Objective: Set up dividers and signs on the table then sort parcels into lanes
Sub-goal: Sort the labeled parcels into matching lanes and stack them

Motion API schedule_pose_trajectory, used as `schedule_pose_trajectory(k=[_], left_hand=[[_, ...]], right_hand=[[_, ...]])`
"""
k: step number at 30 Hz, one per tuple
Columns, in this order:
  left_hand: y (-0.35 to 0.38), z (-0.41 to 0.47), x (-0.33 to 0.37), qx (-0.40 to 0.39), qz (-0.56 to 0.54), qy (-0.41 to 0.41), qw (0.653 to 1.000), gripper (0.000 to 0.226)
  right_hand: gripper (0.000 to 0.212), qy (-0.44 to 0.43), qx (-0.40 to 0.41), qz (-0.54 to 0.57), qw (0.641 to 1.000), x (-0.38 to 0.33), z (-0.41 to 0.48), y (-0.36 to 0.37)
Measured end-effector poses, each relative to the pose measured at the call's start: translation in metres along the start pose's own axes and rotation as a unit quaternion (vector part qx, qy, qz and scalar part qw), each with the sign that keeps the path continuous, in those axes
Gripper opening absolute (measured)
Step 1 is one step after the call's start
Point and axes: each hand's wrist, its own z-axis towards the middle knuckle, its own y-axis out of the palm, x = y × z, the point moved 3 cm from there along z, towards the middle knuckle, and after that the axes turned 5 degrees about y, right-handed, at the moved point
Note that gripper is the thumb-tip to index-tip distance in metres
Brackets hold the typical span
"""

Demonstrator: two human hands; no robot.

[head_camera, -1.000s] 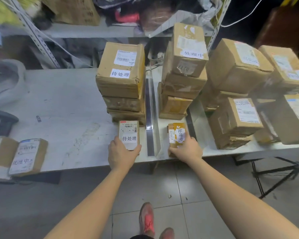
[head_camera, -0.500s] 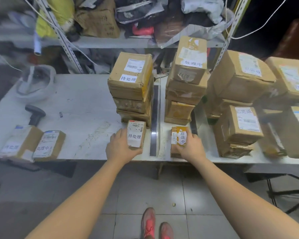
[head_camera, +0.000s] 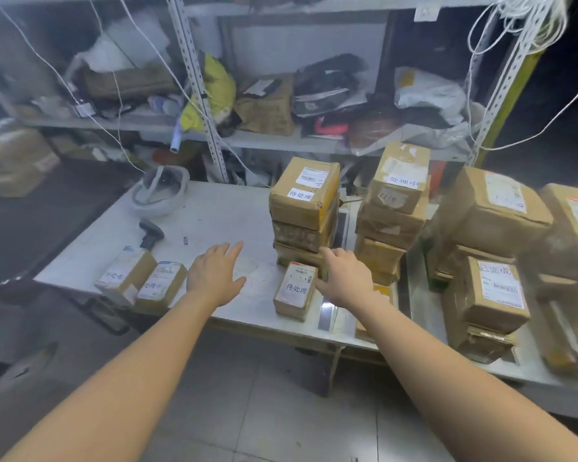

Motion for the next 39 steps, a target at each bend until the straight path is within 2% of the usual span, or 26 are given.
schedule_pose_trajectory(k=[4,8,13,21,24,29,35,39], left_hand=[[-0.005,-0.011,-0.048,0.002,0.022,-0.017,1.000,0.075],[-0.003,-0.021,-0.109,0.004,-0.021,-0.036,0.999,0.074],[0.006,-0.031,-0.201,0.002,-0.053,-0.048,0.997,0.072],[0.030,-0.034,-0.320,-0.008,-0.019,-0.043,0.999,0.072],[0.040,-0.030,-0.346,-0.011,0.011,-0.027,1.000,0.072],[0.064,-0.014,-0.377,-0.031,-0.008,-0.044,0.999,0.076],[0.099,0.003,-0.387,-0.081,-0.082,-0.108,0.987,0.103],[0.118,0.013,-0.389,-0.082,-0.127,-0.149,0.977,0.121]], right_hand=[[0.070,-0.019,-0.003,-0.026,0.999,-0.046,0.009,-0.002],[0.061,-0.032,-0.008,-0.032,0.999,-0.103,0.021,0.011],[0.071,-0.019,-0.004,-0.024,1.000,-0.183,0.036,0.028],[0.065,-0.009,-0.010,-0.041,0.999,-0.294,0.054,0.060],[0.060,-0.010,-0.019,-0.045,0.999,-0.322,0.065,0.075],[0.055,-0.015,-0.040,-0.026,0.999,-0.355,0.092,0.113],[0.061,-0.004,-0.090,0.038,0.995,-0.383,0.126,0.165],[0.070,0.060,-0.082,0.102,0.990,-0.389,0.137,0.193]])
